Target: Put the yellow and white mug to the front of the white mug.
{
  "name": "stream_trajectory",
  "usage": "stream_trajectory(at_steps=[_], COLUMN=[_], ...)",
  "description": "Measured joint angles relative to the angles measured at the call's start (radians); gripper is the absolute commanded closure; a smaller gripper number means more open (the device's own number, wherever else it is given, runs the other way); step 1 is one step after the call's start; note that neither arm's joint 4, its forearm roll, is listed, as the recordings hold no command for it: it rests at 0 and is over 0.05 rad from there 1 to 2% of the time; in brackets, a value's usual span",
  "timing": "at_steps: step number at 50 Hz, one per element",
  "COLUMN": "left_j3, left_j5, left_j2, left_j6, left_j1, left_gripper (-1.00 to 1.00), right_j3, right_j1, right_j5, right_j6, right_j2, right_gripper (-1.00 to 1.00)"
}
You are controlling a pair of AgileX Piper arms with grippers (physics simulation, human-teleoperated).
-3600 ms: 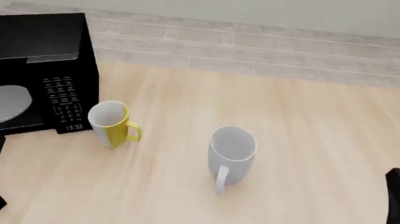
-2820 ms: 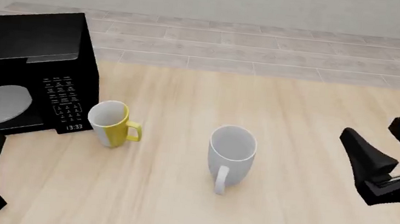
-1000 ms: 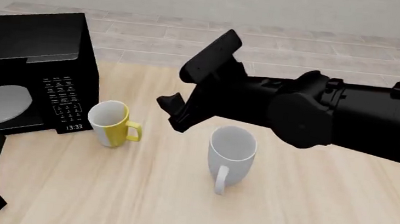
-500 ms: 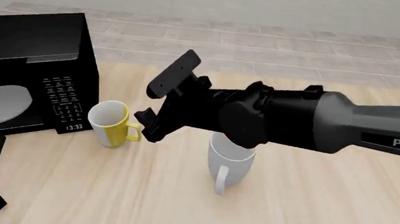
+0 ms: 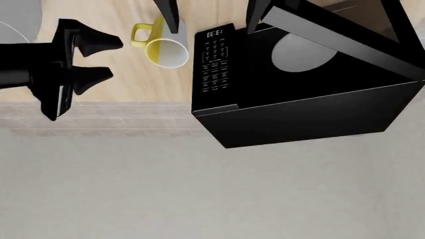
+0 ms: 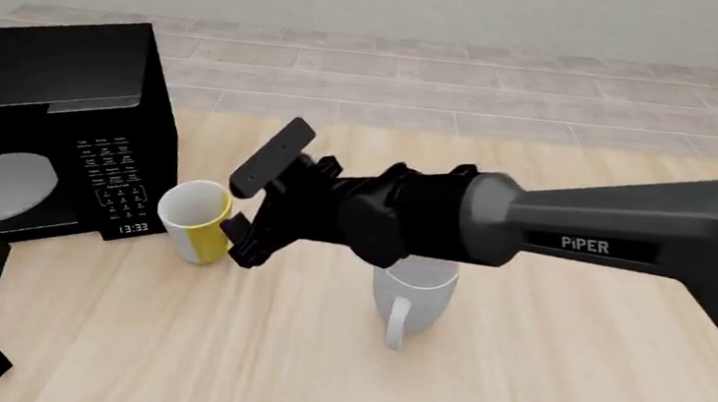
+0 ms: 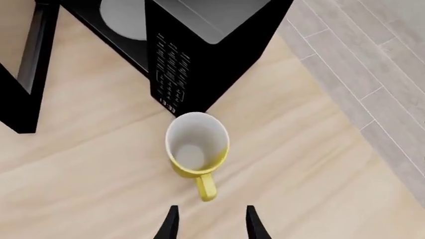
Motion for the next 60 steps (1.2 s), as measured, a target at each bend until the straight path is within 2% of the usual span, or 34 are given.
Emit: stream_trajectory(at_steps=[32,53,54,60], left_j3=[0.000,0.000,0.000,0.000], left_j5=[0.000,0.000,0.000,0.000], left_j2=[0.000,0.000,0.000,0.000], left_j6=[0.000,0.000,0.000,0.000], left_j1=[0.000,0.000,0.000,0.000], left_gripper=[-1.00,-1.00,-1.00,-1.00], right_j3=[-0.053,-0.124,-0.127,-0.128], right_j1=[-0.002,-0.020,-0.021,-0.020], right_j5=[-0.100,-0.116,-0.116,-0.119], right_j6=[0.013,-0.006,-0.006,-0.014], right_j2=[0.197,0.315,0.319,0.323], right_gripper=[-1.00,-1.00,1.00,1.00])
